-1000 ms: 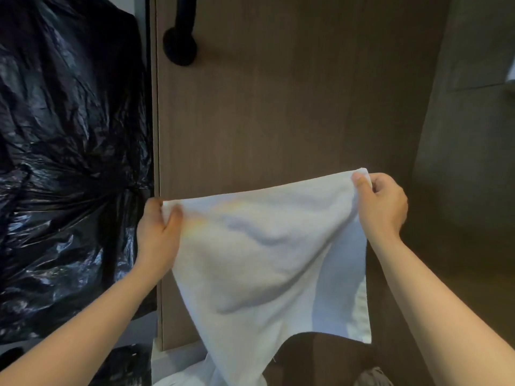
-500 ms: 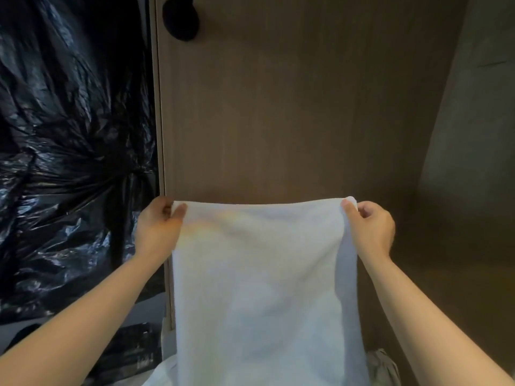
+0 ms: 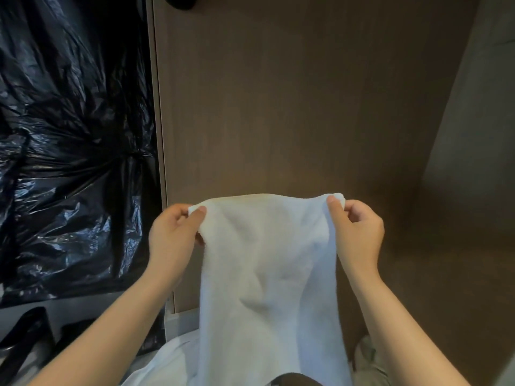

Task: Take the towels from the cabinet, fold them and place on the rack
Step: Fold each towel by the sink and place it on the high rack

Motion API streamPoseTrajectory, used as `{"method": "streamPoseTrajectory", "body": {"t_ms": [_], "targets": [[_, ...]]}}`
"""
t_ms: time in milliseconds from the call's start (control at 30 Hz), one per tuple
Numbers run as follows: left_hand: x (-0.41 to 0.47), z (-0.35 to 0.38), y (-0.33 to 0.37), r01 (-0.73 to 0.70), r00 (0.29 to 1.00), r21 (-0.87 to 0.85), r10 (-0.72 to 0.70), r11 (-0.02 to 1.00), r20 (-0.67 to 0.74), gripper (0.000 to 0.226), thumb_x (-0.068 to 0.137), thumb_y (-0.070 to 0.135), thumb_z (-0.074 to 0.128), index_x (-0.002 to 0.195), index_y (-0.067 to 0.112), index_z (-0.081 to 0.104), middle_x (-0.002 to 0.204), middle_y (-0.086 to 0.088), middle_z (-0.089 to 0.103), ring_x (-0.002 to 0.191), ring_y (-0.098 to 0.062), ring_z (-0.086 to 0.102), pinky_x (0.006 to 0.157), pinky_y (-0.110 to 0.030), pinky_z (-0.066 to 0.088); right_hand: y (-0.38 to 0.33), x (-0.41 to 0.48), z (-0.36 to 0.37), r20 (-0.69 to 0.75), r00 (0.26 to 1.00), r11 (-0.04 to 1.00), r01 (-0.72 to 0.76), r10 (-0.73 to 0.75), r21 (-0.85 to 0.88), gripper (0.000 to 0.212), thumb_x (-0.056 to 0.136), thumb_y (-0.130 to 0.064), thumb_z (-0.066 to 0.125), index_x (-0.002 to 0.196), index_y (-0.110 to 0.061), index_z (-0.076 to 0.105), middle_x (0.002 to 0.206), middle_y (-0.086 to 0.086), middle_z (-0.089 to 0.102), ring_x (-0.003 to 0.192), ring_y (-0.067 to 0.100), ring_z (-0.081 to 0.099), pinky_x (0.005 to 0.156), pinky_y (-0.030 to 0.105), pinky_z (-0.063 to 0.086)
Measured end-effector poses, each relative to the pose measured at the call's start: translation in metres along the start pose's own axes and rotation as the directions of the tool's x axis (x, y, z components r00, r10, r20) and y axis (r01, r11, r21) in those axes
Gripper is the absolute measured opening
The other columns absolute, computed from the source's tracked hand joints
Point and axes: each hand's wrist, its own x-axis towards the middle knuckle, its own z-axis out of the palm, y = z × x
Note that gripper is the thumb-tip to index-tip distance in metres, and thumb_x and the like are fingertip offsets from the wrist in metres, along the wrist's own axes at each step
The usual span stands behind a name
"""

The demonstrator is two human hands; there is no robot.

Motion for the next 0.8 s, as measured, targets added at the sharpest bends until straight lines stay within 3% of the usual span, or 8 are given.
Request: {"method": "streamPoseTrajectory", "body": {"t_ms": [133,267,367,467,700,800], "targets": [[-0.022,0.014,0.008,0.026,0.998,-0.089,-0.021,0.996,0.058,0.014,0.092,0.024,0.063,0.089,0.011,0.068,0.067,0.002,0.068,0.059,-0.009,0.061,0.053,-0.024,0.049,-0.02,-0.026,0.011,0.044,0.998,0.997,0.05,-0.053,0.059,0.036,0.092,-0.029,0.065,0.061,-0.013,0.055,0.055,-0.003,0.052,0.053,0.013,0.048,0.046,0.014,0.038],[-0.041,0.026,0.013,0.067,0.992,-0.146,-0.05,0.987,0.12,0.014,0.093,0.018,0.061,0.092,0.006,0.068,0.078,-0.012,0.072,0.067,-0.018,0.064,0.064,-0.032,0.055,-0.027,-0.054,0.02,0.133,0.985,0.992,0.104,-0.112,0.07,0.028,0.091,-0.025,0.067,0.065,-0.022,0.057,0.059,-0.009,0.054,0.055,0.006,0.048,0.05,0.01,0.036],[-0.055,0.025,0.008,0.097,0.987,-0.164,-0.074,0.982,0.143,0.013,0.093,0.017,0.061,0.092,0.006,0.069,0.079,-0.013,0.072,0.065,-0.018,0.065,0.058,-0.025,0.055,-0.022,-0.075,0.024,0.202,0.979,0.997,0.025,-0.04,0.078,0.022,0.09,-0.028,0.068,0.071,-0.019,0.064,0.062,-0.006,0.058,0.057,0.007,0.051,0.052,0.012,0.04],[-0.071,0.02,-0.002,0.118,0.98,-0.156,-0.09,0.981,0.176,0.012,0.092,0.02,0.062,0.093,0.011,0.07,0.077,-0.004,0.073,0.061,-0.008,0.067,0.052,-0.015,0.05,-0.015,-0.092,0.02,0.254,0.964,0.986,-0.115,0.082,0.118,0.022,0.09,-0.031,0.068,0.073,-0.016,0.067,0.062,0.0,0.059,0.056,0.007,0.051,0.053,0.015,0.043],[-0.089,0.016,-0.012,0.135,0.968,-0.13,-0.102,0.982,0.229,0.02,0.089,0.028,0.062,0.089,0.011,0.072,0.081,-0.004,0.074,0.075,-0.019,0.073,0.066,-0.026,0.059,-0.019,-0.117,0.014,0.292,0.94,0.961,-0.228,0.176,0.157,0.008,0.088,-0.026,0.07,0.083,-0.026,0.075,0.074,-0.006,0.071,0.07,0.012,0.064,0.062,0.014,0.051],[-0.093,0.013,-0.01,0.093,0.968,-0.126,-0.061,0.988,0.242,0.018,0.089,0.028,0.063,0.09,0.014,0.072,0.082,-0.001,0.074,0.076,-0.016,0.073,0.065,-0.022,0.058,-0.023,-0.121,0.012,0.334,0.927,0.95,-0.245,0.171,0.196,0.008,0.089,-0.023,0.07,0.089,-0.027,0.076,0.081,-0.006,0.074,0.075,0.012,0.068,0.065,0.016,0.053]]}}
